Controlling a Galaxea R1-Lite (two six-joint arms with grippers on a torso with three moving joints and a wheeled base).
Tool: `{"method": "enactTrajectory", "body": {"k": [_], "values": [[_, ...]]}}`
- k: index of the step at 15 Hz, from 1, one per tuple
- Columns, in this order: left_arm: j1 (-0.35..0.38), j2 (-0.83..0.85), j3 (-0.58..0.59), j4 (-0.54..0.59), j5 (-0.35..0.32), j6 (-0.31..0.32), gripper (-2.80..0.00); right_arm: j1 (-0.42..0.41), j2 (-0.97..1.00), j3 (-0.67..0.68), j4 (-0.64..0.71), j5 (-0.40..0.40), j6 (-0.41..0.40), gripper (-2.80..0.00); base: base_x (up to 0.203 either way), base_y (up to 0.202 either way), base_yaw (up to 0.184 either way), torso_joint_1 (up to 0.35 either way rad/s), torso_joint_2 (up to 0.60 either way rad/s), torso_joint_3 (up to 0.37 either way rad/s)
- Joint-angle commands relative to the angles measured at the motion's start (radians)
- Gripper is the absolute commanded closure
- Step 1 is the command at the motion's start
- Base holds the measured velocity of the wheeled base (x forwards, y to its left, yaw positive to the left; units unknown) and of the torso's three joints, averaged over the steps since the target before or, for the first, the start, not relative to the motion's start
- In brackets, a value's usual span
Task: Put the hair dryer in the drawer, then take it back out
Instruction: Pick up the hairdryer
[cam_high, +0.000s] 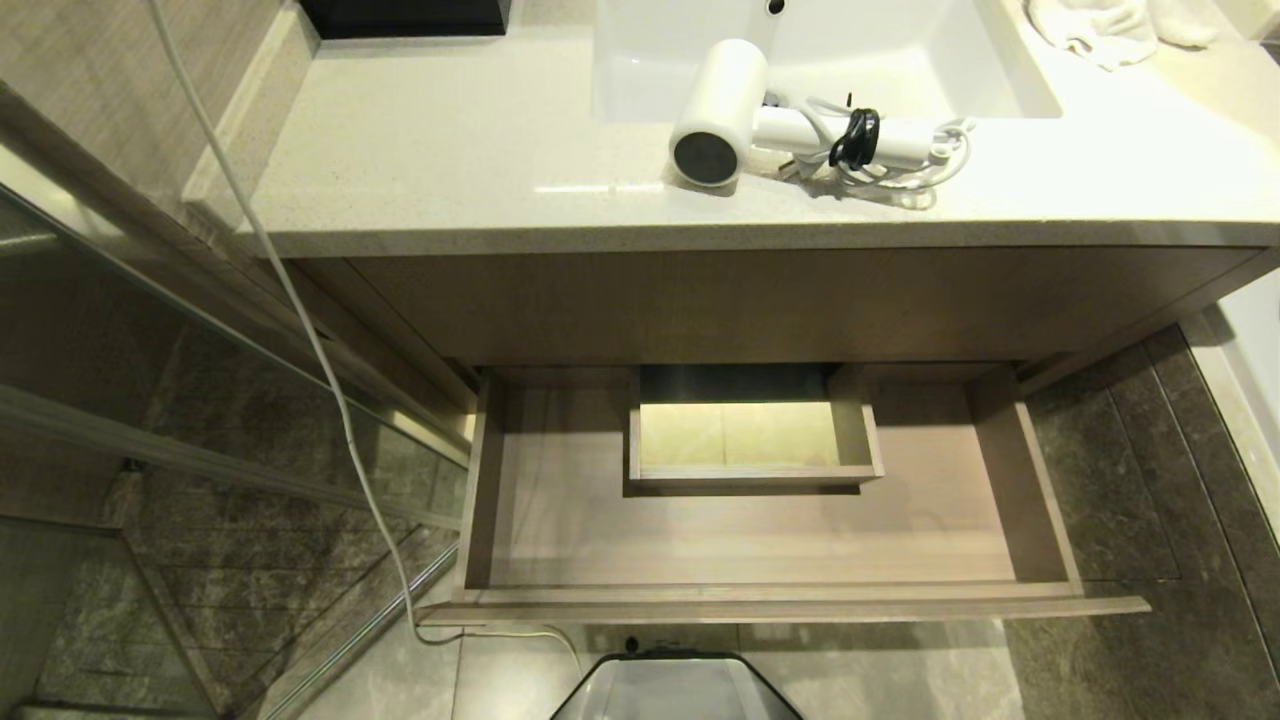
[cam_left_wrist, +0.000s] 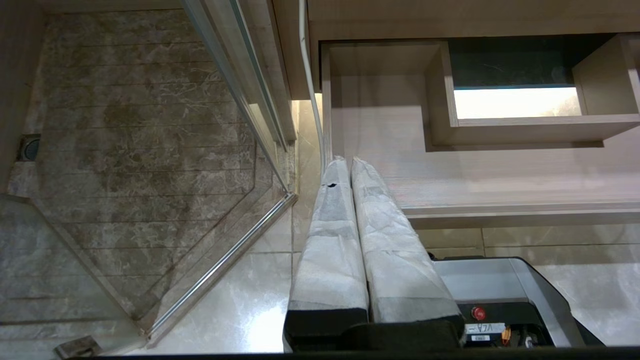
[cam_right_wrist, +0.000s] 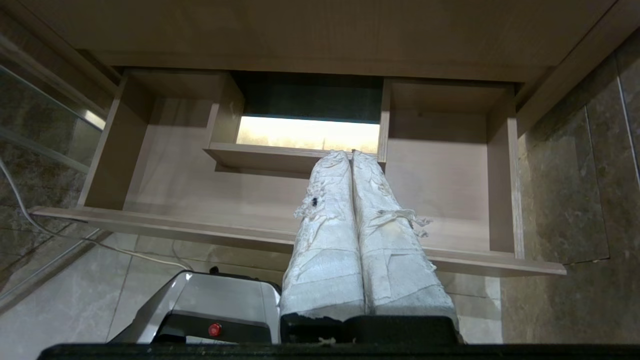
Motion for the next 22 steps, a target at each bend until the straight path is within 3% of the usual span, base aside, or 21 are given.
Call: {"method": "enactTrajectory", "body": {"k": [1,11,22], "values": [[0.000,0.000,0.001,0.000,0.000,0.000,0.00,0.000,-0.039,0.040,-0.001,0.000,0.003,0.00,0.000,0.000,0.000,0.181,-0.33,-0.156],[-0.001,0.000,0.002,0.000,0.000,0.000,0.00,0.000,-0.039,0.040,-0.001,0.000,0.001,0.00,0.000,0.000,0.000,0.067,-0.13,-0.065],[0.000,0.000,0.002,0.000,0.000,0.000,0.00,0.000,-0.039,0.040,0.002,0.000,-0.010,0.00,0.000,0.000,0.000,0.249,-0.05,0.205]]}}
